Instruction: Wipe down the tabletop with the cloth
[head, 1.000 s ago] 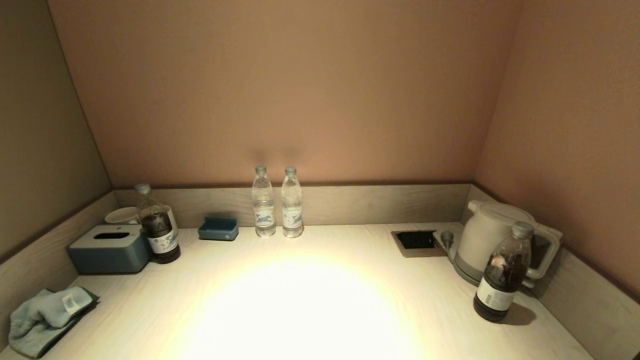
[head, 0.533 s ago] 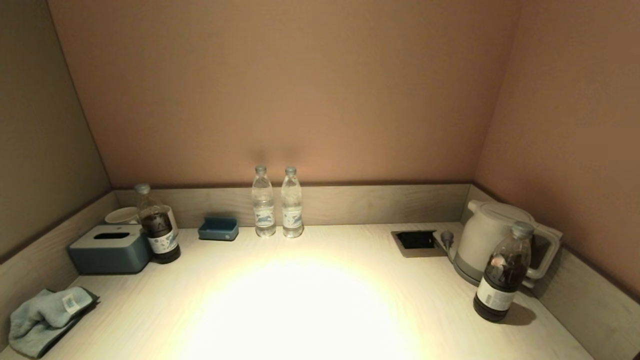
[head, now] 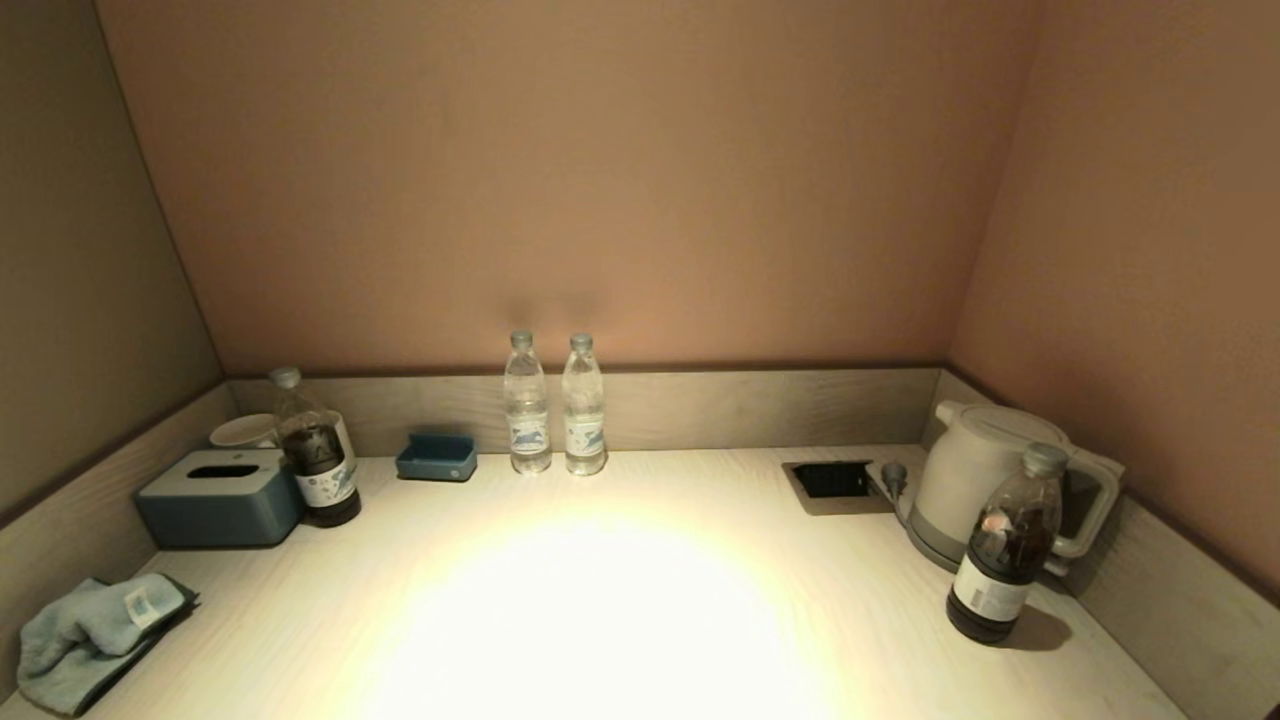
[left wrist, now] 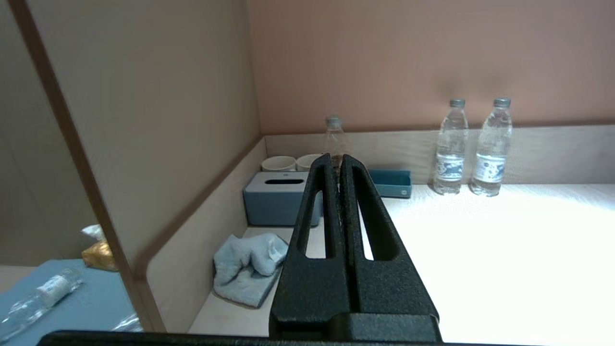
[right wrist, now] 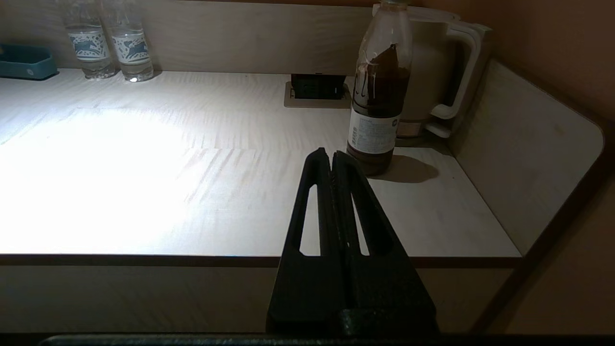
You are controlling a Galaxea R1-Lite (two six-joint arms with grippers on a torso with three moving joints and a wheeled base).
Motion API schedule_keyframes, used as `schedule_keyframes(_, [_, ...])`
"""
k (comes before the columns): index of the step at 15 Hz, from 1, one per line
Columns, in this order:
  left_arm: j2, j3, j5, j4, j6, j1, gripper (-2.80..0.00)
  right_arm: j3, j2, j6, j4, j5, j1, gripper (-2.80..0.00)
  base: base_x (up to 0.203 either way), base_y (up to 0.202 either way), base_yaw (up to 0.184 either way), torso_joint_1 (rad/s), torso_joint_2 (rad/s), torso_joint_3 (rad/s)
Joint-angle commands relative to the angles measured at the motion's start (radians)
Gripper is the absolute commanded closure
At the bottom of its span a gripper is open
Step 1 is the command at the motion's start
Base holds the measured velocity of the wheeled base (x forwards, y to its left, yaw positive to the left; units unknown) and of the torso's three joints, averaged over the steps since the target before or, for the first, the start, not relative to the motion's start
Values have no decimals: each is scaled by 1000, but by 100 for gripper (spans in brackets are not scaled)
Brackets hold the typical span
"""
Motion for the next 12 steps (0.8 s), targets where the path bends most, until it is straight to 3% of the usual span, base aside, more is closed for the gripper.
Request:
schedule_keyframes(1, [-77,54,-27,-22,-2,-1,0,1,0,0,0,1,0,0,0,0,0,0,0,0])
schedule_keyframes(6, [-95,170,-91,-159,-59,-1,0,-1,0,0,0,1,0,0,0,0,0,0,0,0])
schedule_keyframes(8, [-95,191,-93,-172,-61,-1,0,0,0,-1,0,1,0,0,0,0,0,0,0,0])
schedule_keyframes(12, [-95,348,-96,-216,-63,-1,0,-1,0,0,0,1,0,0,0,0,0,0,0,0])
